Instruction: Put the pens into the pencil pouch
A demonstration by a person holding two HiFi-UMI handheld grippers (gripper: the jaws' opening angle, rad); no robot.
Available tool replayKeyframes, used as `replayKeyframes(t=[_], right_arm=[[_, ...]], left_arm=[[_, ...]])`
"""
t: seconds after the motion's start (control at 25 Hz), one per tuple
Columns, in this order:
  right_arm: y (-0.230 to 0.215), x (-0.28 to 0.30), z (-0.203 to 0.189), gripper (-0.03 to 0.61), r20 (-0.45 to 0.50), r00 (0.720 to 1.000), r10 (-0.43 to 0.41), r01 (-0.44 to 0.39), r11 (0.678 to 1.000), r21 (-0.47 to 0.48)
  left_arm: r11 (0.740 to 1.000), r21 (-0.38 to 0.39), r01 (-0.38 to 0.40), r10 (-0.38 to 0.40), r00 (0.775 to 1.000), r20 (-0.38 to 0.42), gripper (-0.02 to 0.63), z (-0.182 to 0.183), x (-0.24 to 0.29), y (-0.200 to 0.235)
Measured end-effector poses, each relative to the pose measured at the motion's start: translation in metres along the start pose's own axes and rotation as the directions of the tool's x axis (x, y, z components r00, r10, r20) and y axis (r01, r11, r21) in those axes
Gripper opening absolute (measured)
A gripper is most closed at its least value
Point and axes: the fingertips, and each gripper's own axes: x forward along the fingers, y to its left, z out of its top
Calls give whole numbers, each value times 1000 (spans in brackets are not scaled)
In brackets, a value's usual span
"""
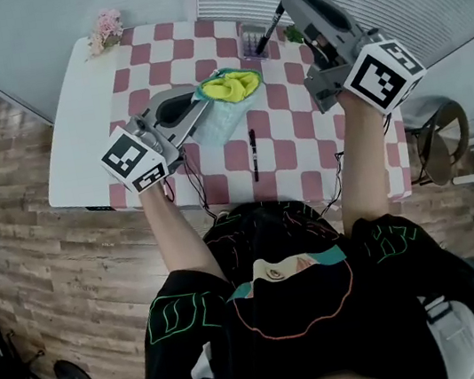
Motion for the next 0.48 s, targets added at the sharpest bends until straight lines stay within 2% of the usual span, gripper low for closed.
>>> replayKeyframes(t=[0.28,0.48], right_arm=[[30,16,-7,61,-11,995,99,-99,995,13],[40,23,-16,61,-35,990,137,-136,991,19]], left_arm=[[1000,10,-12,12,999,-32,2,-7,3,5],[1000,16,-24,25,999,-38,2,-7,4,13]])
